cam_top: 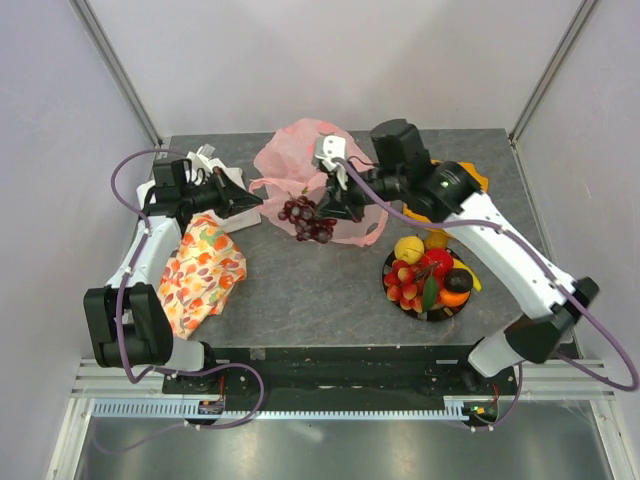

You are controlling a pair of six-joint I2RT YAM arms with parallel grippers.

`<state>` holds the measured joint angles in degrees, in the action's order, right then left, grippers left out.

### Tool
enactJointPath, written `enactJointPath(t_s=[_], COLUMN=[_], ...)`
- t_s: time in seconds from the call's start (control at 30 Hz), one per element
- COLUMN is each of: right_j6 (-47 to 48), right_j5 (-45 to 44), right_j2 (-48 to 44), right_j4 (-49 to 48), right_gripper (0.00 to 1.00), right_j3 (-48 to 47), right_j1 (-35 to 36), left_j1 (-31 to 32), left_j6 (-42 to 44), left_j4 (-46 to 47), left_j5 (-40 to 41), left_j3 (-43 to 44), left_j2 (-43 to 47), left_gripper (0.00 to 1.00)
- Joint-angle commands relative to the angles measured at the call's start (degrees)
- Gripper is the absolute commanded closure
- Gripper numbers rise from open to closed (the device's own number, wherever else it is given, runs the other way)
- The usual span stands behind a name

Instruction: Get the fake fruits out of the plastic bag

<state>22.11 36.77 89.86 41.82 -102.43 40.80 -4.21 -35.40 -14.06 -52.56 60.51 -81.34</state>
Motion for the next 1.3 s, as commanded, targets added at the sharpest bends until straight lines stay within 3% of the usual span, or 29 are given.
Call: enactJointPath(t_s=[0.0,0.13,0.37,0.67,1.07,1.27], right_j6=[-2.68,-7.44,7.07,16.02,26.39,30.89], right_j5=[0.06,2.51,-2.49,-17.43,-18.41,-17.62], right_j2=[-8.01,-13.13,-15.24,-20.08,-15.16,-12.79], right_j4=[9.67,13.71,33.22,34.20,33.41,31.31], right_gripper=[0.97,0.98,0.99,1.00,1.00,1.00], right_j3=[4.60,3.83,-4.44,0.66,0.92,6.61], right_j1=[-1.15,-13.51,-22.42,-26.03,-32.00,-34.90], left_j1=[-0.98,-1.59,-1.68,-1.86,-2.73,-3.17], left_j6=[-0.90,0.15,0.33,0.42,0.33,0.24], left_j4=[1.76,0.62,0.27,0.27,0.53,0.62], left_j5=[0.52,0.61,0.79,0.79,0.96,1.05], left_j3=[1.81,1.45,0.66,0.66,-0.83,-1.18], left_j2=[0.92,1.01,0.92,1.71,2.94,3.38], left_gripper=[0.98,0.98,0.99,0.98,0.98,0.99])
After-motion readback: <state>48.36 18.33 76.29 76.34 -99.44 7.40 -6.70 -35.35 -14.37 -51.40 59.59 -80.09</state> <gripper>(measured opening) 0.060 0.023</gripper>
